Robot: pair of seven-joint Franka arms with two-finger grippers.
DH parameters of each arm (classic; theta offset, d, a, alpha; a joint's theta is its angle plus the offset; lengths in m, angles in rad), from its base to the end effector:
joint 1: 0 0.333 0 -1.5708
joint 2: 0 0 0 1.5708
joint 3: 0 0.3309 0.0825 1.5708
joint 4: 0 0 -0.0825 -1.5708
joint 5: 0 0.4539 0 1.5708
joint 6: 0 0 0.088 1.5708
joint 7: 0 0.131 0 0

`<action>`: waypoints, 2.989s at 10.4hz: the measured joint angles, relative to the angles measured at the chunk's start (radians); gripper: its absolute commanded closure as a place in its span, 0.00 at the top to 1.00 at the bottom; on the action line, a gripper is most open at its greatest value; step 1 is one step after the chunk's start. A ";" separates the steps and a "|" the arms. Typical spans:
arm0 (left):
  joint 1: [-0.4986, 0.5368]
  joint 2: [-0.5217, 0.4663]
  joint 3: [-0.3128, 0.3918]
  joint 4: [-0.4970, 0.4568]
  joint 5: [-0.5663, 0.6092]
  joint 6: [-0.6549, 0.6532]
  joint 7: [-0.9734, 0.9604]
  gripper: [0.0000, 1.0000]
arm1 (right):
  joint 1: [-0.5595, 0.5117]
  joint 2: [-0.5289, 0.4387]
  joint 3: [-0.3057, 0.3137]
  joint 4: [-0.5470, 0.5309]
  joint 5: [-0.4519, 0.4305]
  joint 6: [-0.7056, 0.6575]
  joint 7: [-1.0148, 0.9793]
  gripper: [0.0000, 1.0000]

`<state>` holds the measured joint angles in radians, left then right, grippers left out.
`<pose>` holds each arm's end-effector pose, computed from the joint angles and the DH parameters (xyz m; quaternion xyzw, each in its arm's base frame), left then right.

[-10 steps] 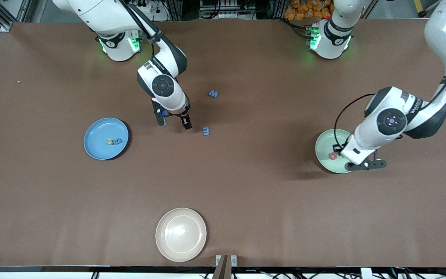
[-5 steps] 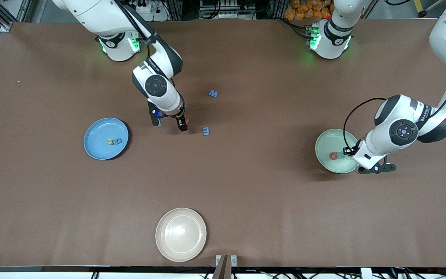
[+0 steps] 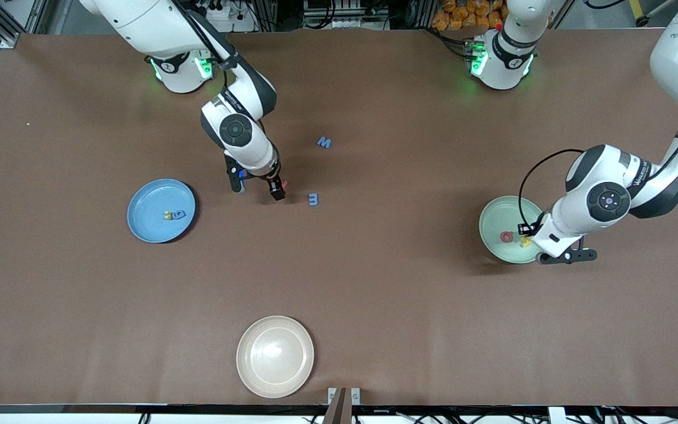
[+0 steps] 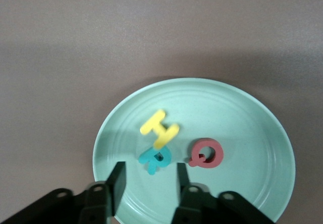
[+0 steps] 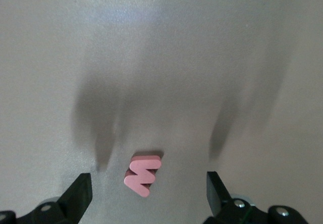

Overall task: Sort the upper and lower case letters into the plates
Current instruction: 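Place the H on the green plate while the right gripper grasps the pink m, then carry the m to the blue plate while the left gripper reaches the blue w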

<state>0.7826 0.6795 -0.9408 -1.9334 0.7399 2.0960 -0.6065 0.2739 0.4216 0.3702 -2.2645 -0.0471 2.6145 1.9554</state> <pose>0.6499 -0.0564 0.1843 -0.9967 -0.0322 0.0541 0.0510 0.4453 0.3555 0.1099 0.7954 -0.6025 -0.0663 0.0028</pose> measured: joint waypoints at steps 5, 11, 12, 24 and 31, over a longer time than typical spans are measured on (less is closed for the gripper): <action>-0.018 0.000 -0.093 -0.005 -0.074 -0.039 -0.124 1.00 | 0.000 0.010 0.000 0.000 0.000 0.027 0.002 0.82; -0.310 0.001 -0.149 -0.025 -0.152 -0.038 -0.632 1.00 | -0.002 0.022 0.001 0.000 0.000 0.038 0.004 0.47; -0.360 0.002 -0.149 -0.026 -0.174 -0.027 -0.710 1.00 | -0.002 0.022 0.001 0.002 0.000 0.043 0.004 0.44; -0.998 0.047 0.094 -0.021 -0.186 0.275 -1.644 1.00 | -0.038 0.015 0.005 0.013 -0.012 0.018 -0.045 0.00; -1.237 0.116 0.255 0.100 -0.207 0.291 -1.793 1.00 | -0.206 -0.082 0.014 0.167 -0.005 -0.311 -0.372 0.00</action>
<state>-0.4549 0.7957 -0.6858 -1.8329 0.5329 2.3874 -2.3993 0.0675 0.3399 0.3845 -2.0975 -0.0522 2.3034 1.5836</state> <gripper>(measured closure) 0.000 0.718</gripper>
